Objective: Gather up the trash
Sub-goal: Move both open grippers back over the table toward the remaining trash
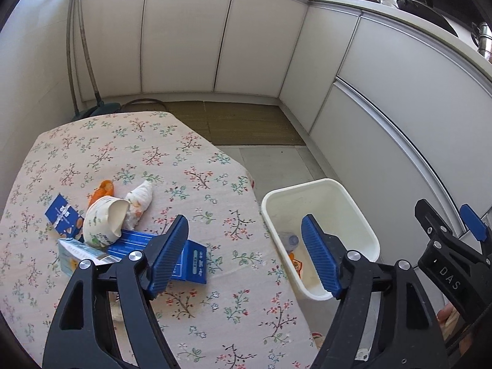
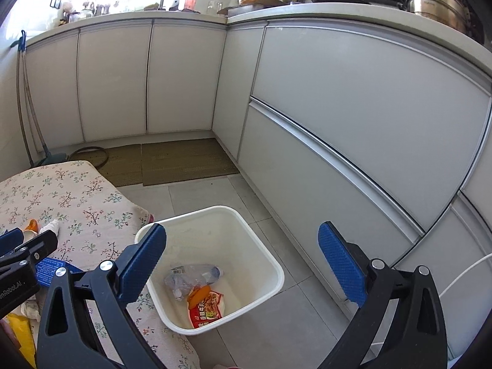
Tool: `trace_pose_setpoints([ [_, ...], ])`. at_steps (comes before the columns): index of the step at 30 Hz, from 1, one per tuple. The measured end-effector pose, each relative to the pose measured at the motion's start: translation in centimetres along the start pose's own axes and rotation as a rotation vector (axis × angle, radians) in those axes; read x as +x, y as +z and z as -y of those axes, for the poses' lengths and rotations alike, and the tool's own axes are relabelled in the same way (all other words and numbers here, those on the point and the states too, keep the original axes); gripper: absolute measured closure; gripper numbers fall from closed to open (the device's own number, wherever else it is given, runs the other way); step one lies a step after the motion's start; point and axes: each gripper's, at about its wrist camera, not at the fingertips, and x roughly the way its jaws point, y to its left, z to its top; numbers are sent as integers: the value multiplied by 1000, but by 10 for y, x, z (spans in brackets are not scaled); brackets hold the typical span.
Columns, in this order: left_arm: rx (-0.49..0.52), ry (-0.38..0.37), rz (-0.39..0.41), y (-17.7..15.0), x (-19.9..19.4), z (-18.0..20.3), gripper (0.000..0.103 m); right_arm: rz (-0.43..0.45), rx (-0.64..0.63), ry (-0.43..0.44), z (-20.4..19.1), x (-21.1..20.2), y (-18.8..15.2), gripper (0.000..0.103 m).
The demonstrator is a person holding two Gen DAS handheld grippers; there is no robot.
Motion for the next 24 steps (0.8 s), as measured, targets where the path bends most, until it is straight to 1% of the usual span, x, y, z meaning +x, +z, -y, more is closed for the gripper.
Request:
trace_pose_setpoints([
  [13, -62, 94, 2, 1, -26, -65, 30, 16, -45, 100, -65, -16, 5, 7],
  [24, -128, 192, 3, -5, -51, -128, 30, 26, -103, 213, -134, -33, 6, 7],
])
